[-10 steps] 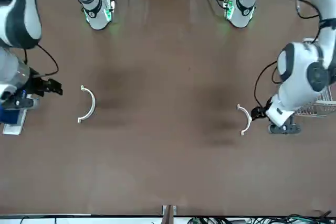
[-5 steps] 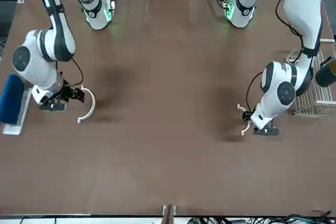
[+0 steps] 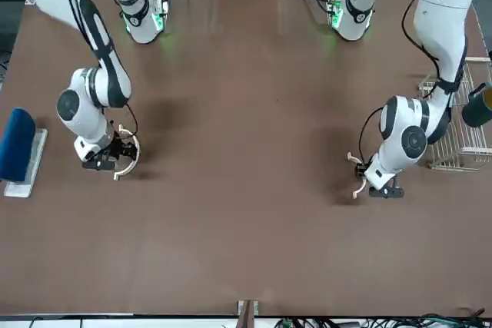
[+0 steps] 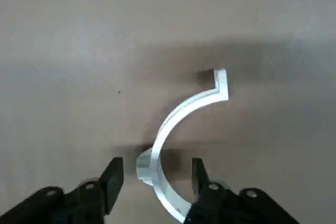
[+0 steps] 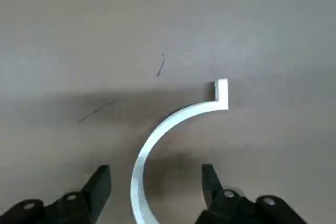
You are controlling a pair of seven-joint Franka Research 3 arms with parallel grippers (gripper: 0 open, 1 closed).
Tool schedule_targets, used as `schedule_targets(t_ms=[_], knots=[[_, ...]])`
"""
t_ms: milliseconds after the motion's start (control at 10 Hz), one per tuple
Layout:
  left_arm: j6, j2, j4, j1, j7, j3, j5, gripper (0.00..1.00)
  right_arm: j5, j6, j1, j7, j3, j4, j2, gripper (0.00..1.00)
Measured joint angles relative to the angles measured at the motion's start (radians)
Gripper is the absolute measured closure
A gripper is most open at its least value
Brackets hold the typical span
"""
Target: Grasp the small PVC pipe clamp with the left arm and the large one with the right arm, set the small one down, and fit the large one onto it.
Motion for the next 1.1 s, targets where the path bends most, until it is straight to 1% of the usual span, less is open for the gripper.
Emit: schedule_targets(t_ms=[100,200,300,400,500,600,700,900,1000,1100], knots=[[0.000,0.001,-0.009,0.001,-0.001,0.001,0.041,0.42,0.000,0.036,0.000,0.015,0.000,-0.010,0.026,0.33],[0.001,0.005,-0.015,0.008,-0.004,0.001,0.073,0.44,0.000,0.058,0.000,0.023,0.001,-0.018,0.047,0.34],[0.009,0.011,-0.017,0.021,-0.004,0.001,0.081,0.43,0.000,0.067,0.000,0.027,0.002,-0.022,0.059,0.39],[0.018,0.017,-0.017,0.031,-0.004,0.001,0.083,0.47,0.000,0.070,0.000,0.030,0.002,-0.022,0.058,0.41],[0.023,0.020,-0.017,0.035,-0.004,-0.002,0.083,0.53,0.000,0.070,0.000,0.032,0.001,-0.022,0.057,0.44],[0.024,0.019,-0.016,0.034,-0.015,-0.008,0.083,0.68,0.000,0.069,0.000,0.033,0.000,-0.022,0.056,0.48],[0.025,0.017,-0.013,0.033,-0.028,-0.009,0.084,0.78,0.000,0.067,0.000,0.034,-0.001,-0.022,0.054,0.55],[0.029,0.017,-0.003,0.033,-0.041,-0.011,0.084,0.78,0.000,0.065,-0.001,0.035,-0.003,-0.023,0.052,0.61],[0.032,0.016,0.012,0.034,-0.054,-0.020,0.083,0.78,0.000,0.063,-0.001,0.035,-0.003,-0.023,0.052,0.67],[0.032,0.011,0.032,0.035,-0.092,-0.045,0.083,0.78,0.000,0.063,-0.001,0.035,-0.002,-0.023,0.051,0.72]])
